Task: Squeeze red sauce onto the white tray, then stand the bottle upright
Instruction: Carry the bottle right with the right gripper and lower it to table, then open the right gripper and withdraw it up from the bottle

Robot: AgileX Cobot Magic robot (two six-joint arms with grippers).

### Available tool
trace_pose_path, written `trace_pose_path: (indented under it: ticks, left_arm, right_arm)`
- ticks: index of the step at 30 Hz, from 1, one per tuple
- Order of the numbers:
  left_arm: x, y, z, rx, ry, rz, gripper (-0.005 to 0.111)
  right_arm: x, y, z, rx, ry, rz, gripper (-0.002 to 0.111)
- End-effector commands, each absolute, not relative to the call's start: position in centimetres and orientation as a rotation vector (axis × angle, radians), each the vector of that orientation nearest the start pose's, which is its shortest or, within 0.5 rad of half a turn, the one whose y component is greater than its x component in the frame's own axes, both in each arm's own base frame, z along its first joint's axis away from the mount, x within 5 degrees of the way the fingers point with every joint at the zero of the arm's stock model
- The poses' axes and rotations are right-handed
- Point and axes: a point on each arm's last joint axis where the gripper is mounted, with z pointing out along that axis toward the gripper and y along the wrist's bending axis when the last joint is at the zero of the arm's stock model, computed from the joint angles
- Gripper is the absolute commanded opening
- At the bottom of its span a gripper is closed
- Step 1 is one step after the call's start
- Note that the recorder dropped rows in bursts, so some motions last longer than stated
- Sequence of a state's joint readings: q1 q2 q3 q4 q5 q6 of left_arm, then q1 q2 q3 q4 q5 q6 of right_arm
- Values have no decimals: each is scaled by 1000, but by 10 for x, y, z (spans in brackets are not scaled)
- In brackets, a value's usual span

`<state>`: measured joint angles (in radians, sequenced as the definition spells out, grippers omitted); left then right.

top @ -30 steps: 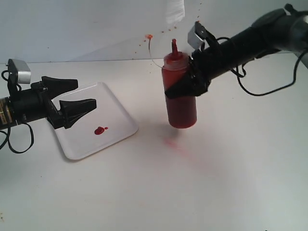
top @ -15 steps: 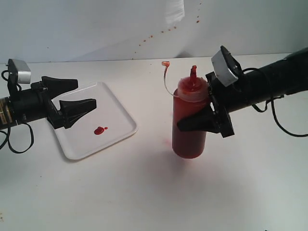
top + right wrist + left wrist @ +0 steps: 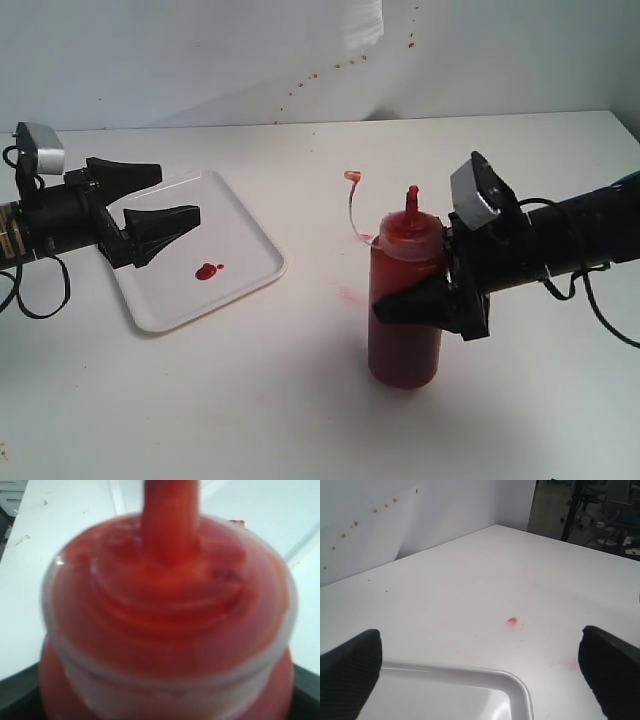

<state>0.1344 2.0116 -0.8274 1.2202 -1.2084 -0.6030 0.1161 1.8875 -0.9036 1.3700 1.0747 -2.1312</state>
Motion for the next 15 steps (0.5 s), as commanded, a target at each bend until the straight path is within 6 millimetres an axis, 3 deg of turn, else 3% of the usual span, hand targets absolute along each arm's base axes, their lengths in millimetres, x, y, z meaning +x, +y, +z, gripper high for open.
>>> trace_pose_path:
  ticks: [1, 8, 15]
  left_arm:
    - [339, -37, 139, 718, 1635, -804, 105]
    - [339, -37, 139, 718, 1635, -804, 105]
    - [339, -37, 139, 718, 1635, -804, 105]
  right_arm:
    - [303, 117, 163, -1278, 1782, 1017, 0]
    - [302, 116, 151, -1328, 1811, 1035, 0]
    - [297, 119, 146, -1324, 1771, 1176, 0]
